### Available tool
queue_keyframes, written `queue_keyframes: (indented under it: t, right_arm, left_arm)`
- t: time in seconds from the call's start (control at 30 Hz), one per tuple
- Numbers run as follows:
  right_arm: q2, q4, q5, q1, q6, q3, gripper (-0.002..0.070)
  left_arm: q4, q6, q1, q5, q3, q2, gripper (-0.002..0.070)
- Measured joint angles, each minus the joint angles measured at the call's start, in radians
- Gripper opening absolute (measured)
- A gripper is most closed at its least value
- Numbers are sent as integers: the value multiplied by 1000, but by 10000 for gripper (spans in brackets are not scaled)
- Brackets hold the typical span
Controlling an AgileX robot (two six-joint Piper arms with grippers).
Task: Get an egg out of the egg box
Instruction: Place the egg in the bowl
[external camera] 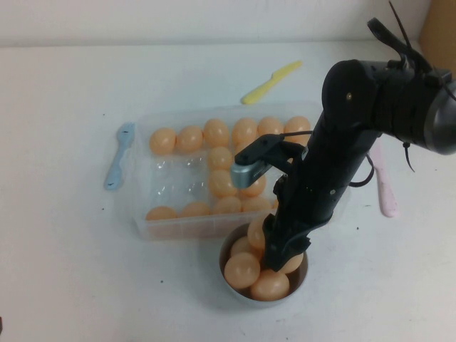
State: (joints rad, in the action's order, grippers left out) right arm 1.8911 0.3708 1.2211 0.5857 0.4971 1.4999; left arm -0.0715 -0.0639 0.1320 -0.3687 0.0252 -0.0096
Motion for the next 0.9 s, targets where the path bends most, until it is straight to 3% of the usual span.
queue_keyframes:
  t: [0.27,0.6,0.77,0.9]
  right_arm:
    - [0,0,0,0,0,0,401]
    - [0,22,0,0,0,0,545]
    - [0,23,0,0,0,5,519]
    - [0,23,0,0,-26,62,432]
  left_arm:
    - [0,0,0,0,0,0,-5]
    - [0,0,0,0,0,0,-4]
    - [0,0,0,0,0,0,-5]
    - [0,0,0,0,0,0,-5]
